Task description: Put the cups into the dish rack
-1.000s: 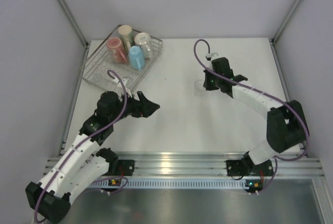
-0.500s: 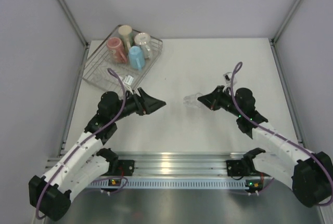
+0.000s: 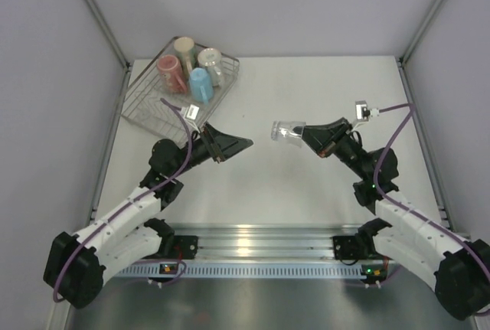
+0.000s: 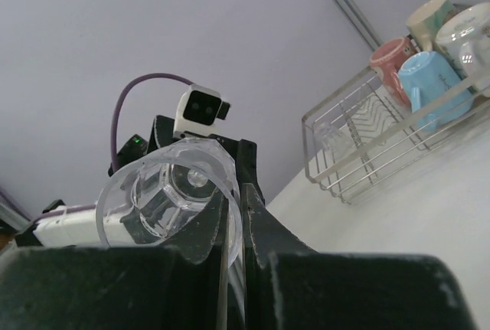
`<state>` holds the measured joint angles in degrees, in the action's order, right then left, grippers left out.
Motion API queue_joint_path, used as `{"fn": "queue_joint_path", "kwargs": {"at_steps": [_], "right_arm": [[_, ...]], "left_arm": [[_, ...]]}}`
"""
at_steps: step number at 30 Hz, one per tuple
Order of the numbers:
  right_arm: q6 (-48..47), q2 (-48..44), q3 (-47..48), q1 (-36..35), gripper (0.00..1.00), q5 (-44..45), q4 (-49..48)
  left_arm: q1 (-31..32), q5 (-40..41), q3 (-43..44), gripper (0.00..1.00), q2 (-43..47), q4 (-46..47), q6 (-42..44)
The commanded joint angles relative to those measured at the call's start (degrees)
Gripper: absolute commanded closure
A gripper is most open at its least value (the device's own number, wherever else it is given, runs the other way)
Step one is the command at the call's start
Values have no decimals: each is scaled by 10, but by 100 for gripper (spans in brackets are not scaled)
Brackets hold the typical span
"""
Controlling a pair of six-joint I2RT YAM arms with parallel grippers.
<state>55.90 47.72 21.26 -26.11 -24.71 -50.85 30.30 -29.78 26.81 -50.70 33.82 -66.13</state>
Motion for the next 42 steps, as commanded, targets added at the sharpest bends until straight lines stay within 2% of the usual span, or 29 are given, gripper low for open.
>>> {"fn": "queue_joint_path", "kwargs": {"at_steps": [1, 6, 18, 24, 27, 28, 30, 34, 35, 36, 37, 40, 41, 42], "right_arm": [[52, 27, -10, -16, 100, -6, -125], [67, 49, -13, -32, 100, 0, -157], [33, 54, 8, -92, 100, 21, -114], [14, 70, 10, -132, 100, 43, -108], [8, 78, 1, -144, 99, 52, -116], [5, 82, -2, -148, 97, 55, -122], [4, 92, -8, -151, 95, 60, -132], [7, 114, -21, -160, 92, 67, -154], [10, 118, -24, -162, 90, 68, -161], [11, 123, -28, -162, 82, 68, -166], [11, 124, -29, -162, 79, 70, -165], [10, 119, -33, -162, 66, 74, -153], [7, 113, -35, -163, 61, 77, -148], [4, 104, -37, -162, 51, 81, -139]], "left_arm": [[30, 0, -2, 16, -12, 156, -27], [60, -1, 4, 15, -34, 225, -23], [88, 15, 22, 14, -78, 228, -15], [90, 19, 26, 22, -79, 228, -29], [93, 18, 18, 30, -81, 242, -52], [93, 19, 13, 35, -83, 252, -63], [95, 21, -7, 41, -97, 319, -110], [95, 10, -15, 72, -126, 380, -160], [95, 10, -18, 89, -125, 380, -160], [95, 16, -24, 95, -121, 380, -160], [95, 24, -30, 100, -119, 378, -159], [95, 51, -43, 100, -98, 357, -142], [95, 53, -42, 100, -91, 317, -133], [95, 57, -40, 100, -83, 297, -110]]}}
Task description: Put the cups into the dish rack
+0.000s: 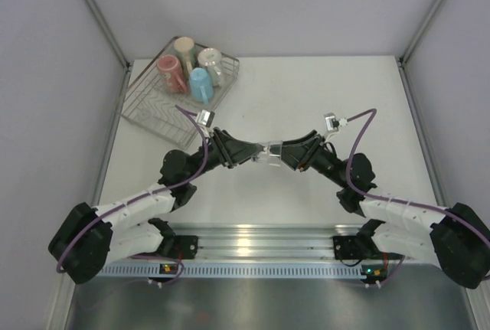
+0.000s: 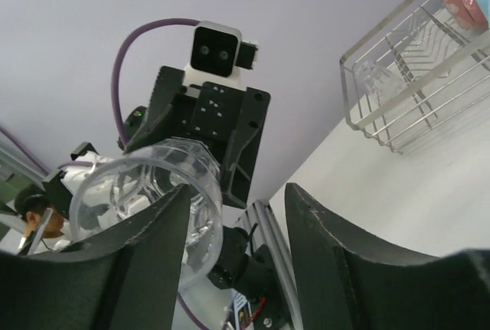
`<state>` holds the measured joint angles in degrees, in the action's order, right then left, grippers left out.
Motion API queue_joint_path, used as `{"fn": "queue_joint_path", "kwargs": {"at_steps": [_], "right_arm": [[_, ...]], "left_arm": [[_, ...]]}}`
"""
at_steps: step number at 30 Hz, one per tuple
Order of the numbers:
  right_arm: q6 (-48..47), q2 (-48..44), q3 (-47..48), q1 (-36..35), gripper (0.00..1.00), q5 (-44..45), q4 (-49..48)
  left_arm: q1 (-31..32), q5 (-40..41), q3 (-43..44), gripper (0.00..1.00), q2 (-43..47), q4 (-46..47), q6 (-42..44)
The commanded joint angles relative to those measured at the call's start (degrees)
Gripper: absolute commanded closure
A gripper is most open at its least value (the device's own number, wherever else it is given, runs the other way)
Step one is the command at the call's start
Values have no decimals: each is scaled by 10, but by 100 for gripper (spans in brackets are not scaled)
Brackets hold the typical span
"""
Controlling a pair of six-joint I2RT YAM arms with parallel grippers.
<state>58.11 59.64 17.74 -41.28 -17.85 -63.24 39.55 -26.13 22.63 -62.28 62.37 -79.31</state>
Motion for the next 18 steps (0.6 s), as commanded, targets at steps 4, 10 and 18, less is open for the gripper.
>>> {"fn": "queue_joint_path", "kwargs": {"at_steps": [4, 10, 18], "right_arm": [[-48, -61, -2, -10, 26, 31, 76], [-100, -168, -3, -10, 10, 81, 220], [-151, -281, 26, -10, 1, 144, 402]], "left_arm": [[2, 43, 36, 100, 95, -117, 95], [1, 142, 164, 100, 142, -527, 298], [-1, 412, 373, 100, 72, -840, 492]]}}
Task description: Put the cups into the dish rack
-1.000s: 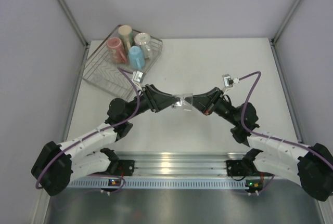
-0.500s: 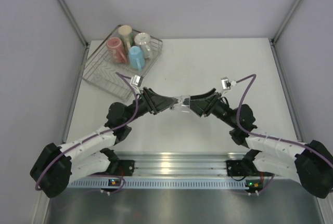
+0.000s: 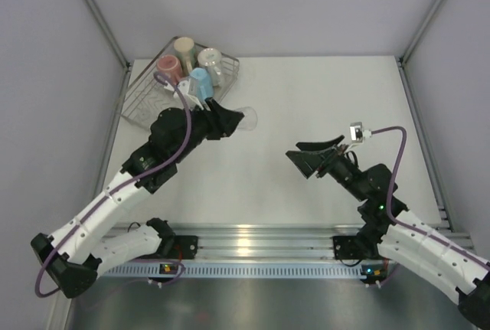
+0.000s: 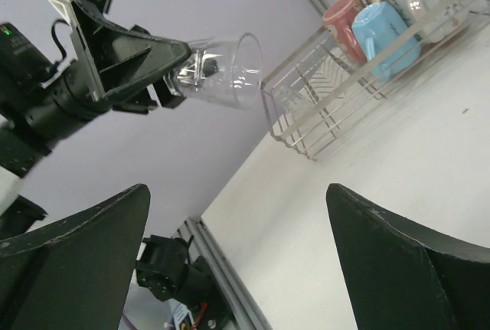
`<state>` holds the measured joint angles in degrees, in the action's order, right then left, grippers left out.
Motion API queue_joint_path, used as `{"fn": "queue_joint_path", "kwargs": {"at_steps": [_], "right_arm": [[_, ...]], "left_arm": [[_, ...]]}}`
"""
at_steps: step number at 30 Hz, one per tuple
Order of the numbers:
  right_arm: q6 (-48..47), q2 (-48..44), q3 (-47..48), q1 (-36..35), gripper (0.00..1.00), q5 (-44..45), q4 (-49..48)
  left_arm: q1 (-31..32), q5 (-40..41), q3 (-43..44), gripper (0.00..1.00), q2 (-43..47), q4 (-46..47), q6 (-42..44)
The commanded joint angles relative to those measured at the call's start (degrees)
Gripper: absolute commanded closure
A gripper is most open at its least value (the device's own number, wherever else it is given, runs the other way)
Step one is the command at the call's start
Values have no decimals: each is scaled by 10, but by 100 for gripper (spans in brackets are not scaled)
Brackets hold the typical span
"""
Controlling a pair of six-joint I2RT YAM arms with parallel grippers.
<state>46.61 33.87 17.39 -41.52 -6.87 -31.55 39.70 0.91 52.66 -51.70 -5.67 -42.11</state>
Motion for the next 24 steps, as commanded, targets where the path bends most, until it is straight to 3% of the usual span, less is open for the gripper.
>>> {"fn": "queue_joint_path", "kwargs": {"at_steps": [1, 3, 7, 16, 24], "right_arm": [[-45, -28, 32, -8, 1, 36, 95], [-50, -40, 40, -7, 1, 45, 116], [-77, -51, 58, -8, 1, 58, 179], [-123, -78, 84, -7, 1, 67, 243], [-160, -114, 103, -6, 1, 99, 303]], "left_arm": [[-5, 160, 89, 100, -45, -200, 134], [-14, 215, 137, 100, -63, -231, 169], [-46, 249, 188, 100, -95, -282, 208], [-270, 125, 231, 100, -168, -326, 256], [-336, 139, 232, 100, -238, -324, 277]]}}
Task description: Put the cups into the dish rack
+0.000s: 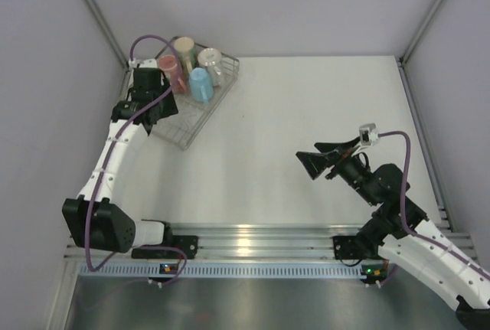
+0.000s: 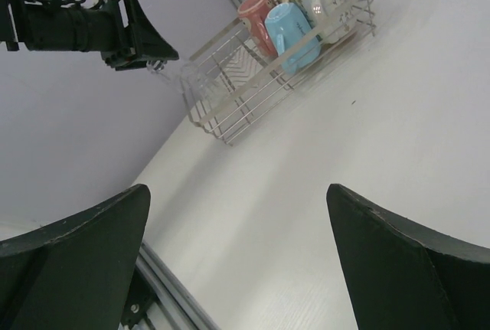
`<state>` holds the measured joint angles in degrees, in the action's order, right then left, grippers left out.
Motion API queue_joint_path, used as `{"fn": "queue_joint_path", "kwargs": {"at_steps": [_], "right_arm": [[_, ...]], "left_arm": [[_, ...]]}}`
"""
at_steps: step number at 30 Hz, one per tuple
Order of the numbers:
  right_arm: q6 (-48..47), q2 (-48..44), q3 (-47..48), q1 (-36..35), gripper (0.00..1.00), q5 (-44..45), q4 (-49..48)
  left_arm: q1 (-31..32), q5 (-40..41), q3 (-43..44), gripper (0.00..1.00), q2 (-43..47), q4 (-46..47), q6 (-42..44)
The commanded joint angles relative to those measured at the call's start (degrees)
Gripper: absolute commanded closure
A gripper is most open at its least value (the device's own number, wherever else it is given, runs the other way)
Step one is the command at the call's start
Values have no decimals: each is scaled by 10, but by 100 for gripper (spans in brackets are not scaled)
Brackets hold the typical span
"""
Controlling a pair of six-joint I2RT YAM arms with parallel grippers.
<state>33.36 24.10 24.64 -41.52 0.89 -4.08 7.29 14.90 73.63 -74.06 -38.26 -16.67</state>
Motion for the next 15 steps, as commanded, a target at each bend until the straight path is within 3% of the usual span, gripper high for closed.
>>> {"fn": "queue_joint_path", "kwargs": {"at_steps": [1, 15], "right_arm": [[-33, -19, 30, -6, 1, 24, 35], [-59, -61, 41, -7, 1, 31, 90]], "left_arm": [[-17, 2, 21, 100, -32, 2, 23], [-57, 8, 41, 100, -165, 71, 10]]}}
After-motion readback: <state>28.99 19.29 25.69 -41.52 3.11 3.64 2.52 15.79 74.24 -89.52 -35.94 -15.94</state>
